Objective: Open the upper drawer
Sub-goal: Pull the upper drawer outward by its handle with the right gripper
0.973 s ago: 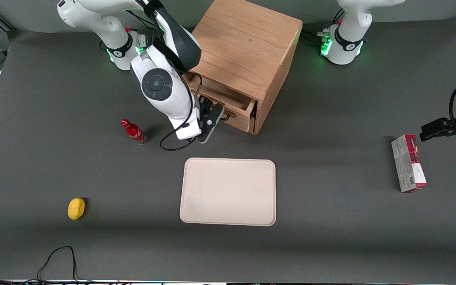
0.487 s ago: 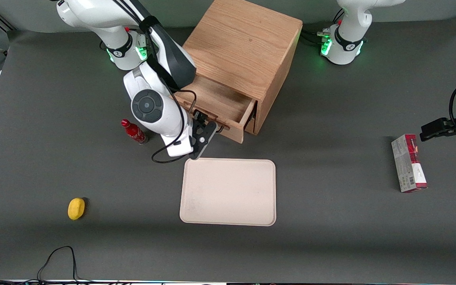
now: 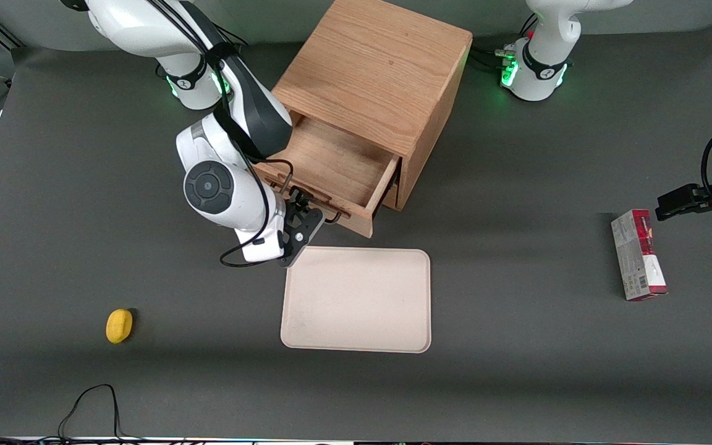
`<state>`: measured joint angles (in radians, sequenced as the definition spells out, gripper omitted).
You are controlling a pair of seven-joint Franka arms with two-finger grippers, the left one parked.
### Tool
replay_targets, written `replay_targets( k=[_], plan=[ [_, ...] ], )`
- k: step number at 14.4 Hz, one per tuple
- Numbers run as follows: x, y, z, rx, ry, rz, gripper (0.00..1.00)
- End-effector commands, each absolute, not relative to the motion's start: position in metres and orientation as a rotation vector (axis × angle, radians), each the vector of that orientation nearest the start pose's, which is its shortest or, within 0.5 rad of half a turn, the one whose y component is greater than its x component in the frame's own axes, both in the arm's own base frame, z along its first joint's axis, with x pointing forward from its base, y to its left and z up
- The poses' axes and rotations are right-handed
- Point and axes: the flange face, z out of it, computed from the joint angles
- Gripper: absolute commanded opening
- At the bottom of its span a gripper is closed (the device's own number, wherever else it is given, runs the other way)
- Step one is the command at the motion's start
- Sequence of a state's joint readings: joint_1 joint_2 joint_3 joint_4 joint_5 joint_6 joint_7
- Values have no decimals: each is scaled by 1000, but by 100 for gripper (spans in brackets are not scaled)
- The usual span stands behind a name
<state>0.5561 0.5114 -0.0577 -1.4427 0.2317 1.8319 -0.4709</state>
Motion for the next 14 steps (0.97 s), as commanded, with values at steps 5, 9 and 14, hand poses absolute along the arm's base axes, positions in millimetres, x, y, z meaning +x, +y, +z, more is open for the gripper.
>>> replay_targets(
  k=[5, 9, 14],
  plan=[
    [625, 329, 388, -2686, -1226, 203, 100],
    [643, 313, 391, -2702, -1186, 169, 100],
    [658, 307, 386, -2689, -1217, 144, 100]
  ],
)
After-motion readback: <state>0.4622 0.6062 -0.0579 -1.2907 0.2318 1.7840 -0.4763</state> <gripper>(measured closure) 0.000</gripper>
